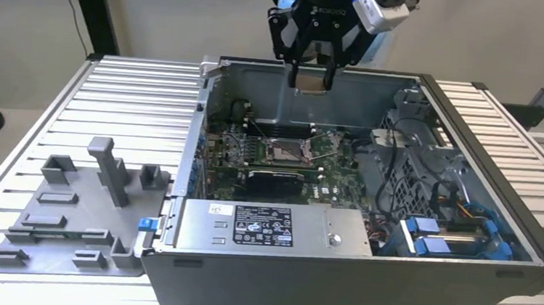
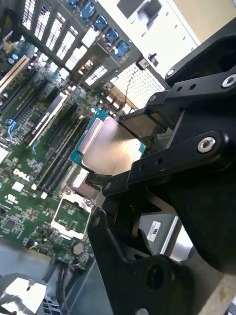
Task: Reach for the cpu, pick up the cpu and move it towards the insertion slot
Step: 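Pick up the cpu and move it towards the insertion slot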
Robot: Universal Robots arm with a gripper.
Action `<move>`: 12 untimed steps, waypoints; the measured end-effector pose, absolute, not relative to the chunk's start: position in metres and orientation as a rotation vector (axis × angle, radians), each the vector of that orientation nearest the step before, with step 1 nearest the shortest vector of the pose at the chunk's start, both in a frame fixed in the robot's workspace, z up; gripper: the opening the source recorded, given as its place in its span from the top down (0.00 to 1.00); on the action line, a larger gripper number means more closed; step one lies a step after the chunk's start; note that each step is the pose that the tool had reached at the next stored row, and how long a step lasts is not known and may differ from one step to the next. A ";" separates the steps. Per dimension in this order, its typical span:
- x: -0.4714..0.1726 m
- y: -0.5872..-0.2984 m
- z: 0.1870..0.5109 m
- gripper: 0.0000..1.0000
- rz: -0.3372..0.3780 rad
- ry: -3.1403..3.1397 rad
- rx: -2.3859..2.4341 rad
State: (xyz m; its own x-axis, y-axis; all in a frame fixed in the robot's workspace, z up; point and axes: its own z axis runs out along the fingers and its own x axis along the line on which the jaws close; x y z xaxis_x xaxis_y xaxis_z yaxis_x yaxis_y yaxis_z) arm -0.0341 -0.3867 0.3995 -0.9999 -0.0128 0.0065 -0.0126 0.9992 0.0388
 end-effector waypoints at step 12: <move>-0.034 -0.341 0.397 1.00 -0.060 -3.134 0.020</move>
